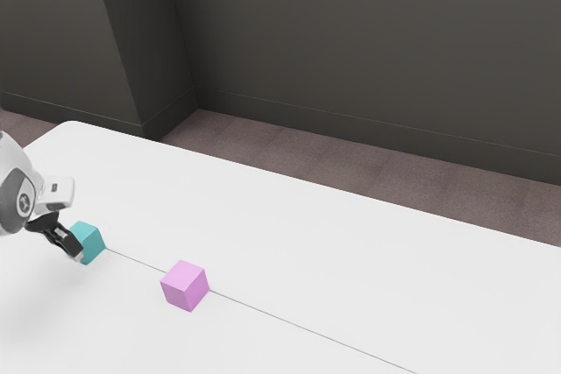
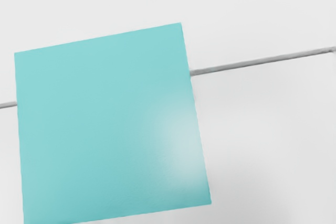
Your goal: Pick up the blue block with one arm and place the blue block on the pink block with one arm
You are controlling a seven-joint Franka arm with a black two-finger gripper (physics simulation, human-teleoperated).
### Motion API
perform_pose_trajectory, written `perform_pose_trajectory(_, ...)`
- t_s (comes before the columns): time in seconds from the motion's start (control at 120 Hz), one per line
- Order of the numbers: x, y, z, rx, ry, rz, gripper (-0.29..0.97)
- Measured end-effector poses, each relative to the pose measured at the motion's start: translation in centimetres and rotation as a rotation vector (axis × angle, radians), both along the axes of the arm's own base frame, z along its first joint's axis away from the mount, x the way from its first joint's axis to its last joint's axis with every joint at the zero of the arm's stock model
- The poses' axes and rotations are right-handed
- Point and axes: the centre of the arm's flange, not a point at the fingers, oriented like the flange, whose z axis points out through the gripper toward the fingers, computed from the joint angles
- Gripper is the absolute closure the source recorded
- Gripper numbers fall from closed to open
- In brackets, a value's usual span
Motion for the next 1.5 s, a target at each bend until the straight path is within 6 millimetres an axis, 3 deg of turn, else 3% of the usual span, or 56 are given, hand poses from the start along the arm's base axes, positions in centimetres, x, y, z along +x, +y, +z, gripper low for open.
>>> perform_pose_trajectory(0.158,0.5,-0.2,-0.2,-0.010,-0.024,-0.012,-0.01)
perform_pose_trajectory(0.375,0.4,1.0,0.0,-0.021,-0.065,0.028,0.05)
perform_pose_trajectory(0.583,0.4,3.2,-1.3,-0.017,-0.061,0.052,0.07)
perform_pose_trajectory(0.808,1.4,2.8,-1.5,-0.014,-0.067,0.022,0.07)
perform_pose_trajectory(0.967,3.5,2.4,-1.5,-0.016,-0.085,0.001,0.07)
perform_pose_trajectory(1.1,3.6,2.6,-1.7,-0.030,-0.095,0.026,0.08)
perform_pose_trajectory(1.5,4.3,2.8,-1.3,-0.037,-0.113,0.030,0.26)
